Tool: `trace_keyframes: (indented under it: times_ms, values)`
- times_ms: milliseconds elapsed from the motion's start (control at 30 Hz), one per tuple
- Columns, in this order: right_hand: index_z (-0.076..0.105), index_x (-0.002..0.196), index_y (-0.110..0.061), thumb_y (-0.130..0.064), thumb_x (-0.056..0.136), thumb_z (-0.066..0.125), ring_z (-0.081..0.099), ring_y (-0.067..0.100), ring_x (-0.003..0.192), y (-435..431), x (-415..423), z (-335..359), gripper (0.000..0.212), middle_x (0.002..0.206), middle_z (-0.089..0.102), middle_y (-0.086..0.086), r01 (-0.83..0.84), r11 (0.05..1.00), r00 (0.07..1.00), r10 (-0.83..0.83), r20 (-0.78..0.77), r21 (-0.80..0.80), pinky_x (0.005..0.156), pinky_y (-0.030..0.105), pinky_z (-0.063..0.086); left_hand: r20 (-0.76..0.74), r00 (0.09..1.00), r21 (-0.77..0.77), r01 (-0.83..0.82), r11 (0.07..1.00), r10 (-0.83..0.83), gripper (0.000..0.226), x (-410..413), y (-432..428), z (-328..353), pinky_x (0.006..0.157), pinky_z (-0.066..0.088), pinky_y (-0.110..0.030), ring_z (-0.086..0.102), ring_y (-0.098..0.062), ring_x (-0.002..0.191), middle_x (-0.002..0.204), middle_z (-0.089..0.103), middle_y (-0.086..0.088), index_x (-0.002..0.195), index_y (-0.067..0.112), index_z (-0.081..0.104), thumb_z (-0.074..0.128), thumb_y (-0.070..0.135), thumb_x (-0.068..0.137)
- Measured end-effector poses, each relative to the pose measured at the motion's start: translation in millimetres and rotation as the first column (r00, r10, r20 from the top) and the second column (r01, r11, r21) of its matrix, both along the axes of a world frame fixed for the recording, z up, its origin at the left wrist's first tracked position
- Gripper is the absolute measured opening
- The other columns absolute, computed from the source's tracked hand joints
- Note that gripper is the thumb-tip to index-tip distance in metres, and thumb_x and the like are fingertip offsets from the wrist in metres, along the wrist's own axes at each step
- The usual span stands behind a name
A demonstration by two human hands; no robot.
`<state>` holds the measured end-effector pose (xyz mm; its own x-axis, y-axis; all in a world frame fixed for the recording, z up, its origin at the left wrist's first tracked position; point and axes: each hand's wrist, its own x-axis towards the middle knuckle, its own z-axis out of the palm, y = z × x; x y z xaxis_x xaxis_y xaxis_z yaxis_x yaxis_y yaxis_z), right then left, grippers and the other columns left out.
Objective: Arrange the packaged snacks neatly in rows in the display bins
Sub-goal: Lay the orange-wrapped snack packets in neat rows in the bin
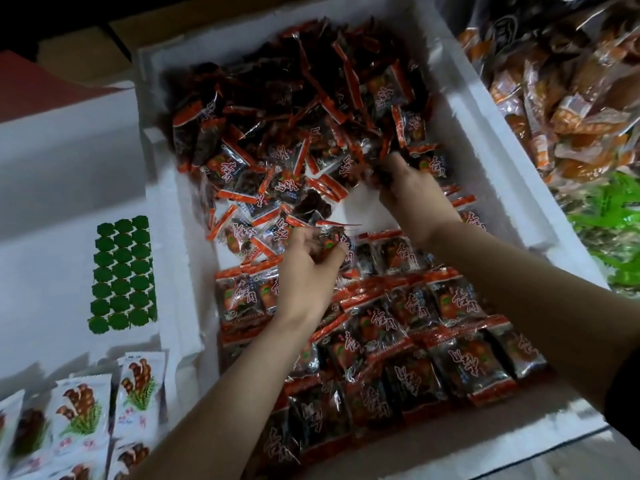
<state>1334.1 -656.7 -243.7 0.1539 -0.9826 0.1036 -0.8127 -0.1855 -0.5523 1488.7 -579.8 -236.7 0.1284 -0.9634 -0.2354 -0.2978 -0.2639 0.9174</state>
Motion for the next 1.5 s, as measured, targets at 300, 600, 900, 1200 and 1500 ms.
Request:
trace_keyframes:
  times_ms: [300, 600, 900, 1200, 1500]
  values:
    - [0.055, 0.121, -0.013, -0.012, 0.094, 0.054, 0.057, -0.005, 0.066, 35.9, -44.2, 21.9, 0.028, 0.084, 0.066, 0.0, -0.036, 0.999, 0.995, 0.032, 0.095, 0.04, 0.059, 0.006, 0.037, 0.16, 0.982, 0.025, 0.094, 0.995, -0.097, 0.04, -9.1, -15.2, 0.1, 0.068, 0.051, -0.023, 0.06, -0.013, 0.082, 0.101, 0.058, 0.002, 0.115, 0.021, 0.041, 0.067, 0.031, 0.086]
    - [0.038, 0.139, -0.037, 0.003, 0.089, 0.043, 0.027, 0.019, 0.127, 20.4, -37.2, 14.1, 0.065, 0.138, 0.046, -0.004, -0.412, 0.888, 0.687, 0.451, -0.569, 0.206, 0.11, 0.035, 0.02, 0.619, 0.713, -0.009, 0.425, 0.905, -0.329, 0.037, -14.5, -19.7, -9.4, 0.089, 0.038, -0.025, 0.045, -0.013, 0.112, 0.123, 0.046, 0.002, 0.128, 0.018, 0.041, 0.055, 0.026, 0.094]
    - [0.026, 0.143, -0.016, -0.054, 0.083, 0.057, 0.03, 0.026, 0.132, 40.7, -35.5, -1.9, 0.077, 0.143, 0.035, 0.007, -0.21, 0.959, 0.894, 0.268, -0.36, 0.192, 0.105, 0.04, 0.032, 0.785, 0.461, 0.09, 0.576, 0.813, -0.414, 0.052, -12.6, -12.0, -14.7, 0.111, 0.014, -0.023, 0.025, -0.012, 0.136, 0.147, 0.03, 0.005, 0.144, 0.02, 0.029, 0.042, 0.04, 0.098]
    - [-0.014, 0.148, -0.021, -0.009, 0.087, 0.063, -0.012, -0.002, 0.136, 51.4, -43.3, -13.6, 0.099, 0.158, -0.005, -0.003, -0.327, 0.881, 0.909, 0.392, -0.139, 0.342, 0.097, -0.001, -0.014, 0.806, 0.411, 0.12, 0.591, 0.798, -0.426, 0.055, -10.4, -7.8, -15.7, 0.113, 0.009, -0.024, 0.019, -0.012, 0.14, 0.152, 0.024, 0.006, 0.147, 0.022, 0.023, 0.038, 0.041, 0.098]
    - [-0.016, 0.147, -0.009, -0.036, 0.093, 0.052, -0.016, 0.011, 0.143, 59.5, -40.4, -17.9, 0.091, 0.157, -0.013, 0.003, -0.287, 0.889, 0.933, 0.344, -0.109, 0.357, 0.11, 0.017, -0.01, 0.78, 0.503, 0.051, 0.541, 0.839, -0.372, 0.056, -9.0, -2.9, -20.2, 0.1, 0.034, -0.026, 0.039, -0.014, 0.126, 0.138, 0.038, 0.006, 0.144, 0.021, 0.033, 0.05, 0.04, 0.094]
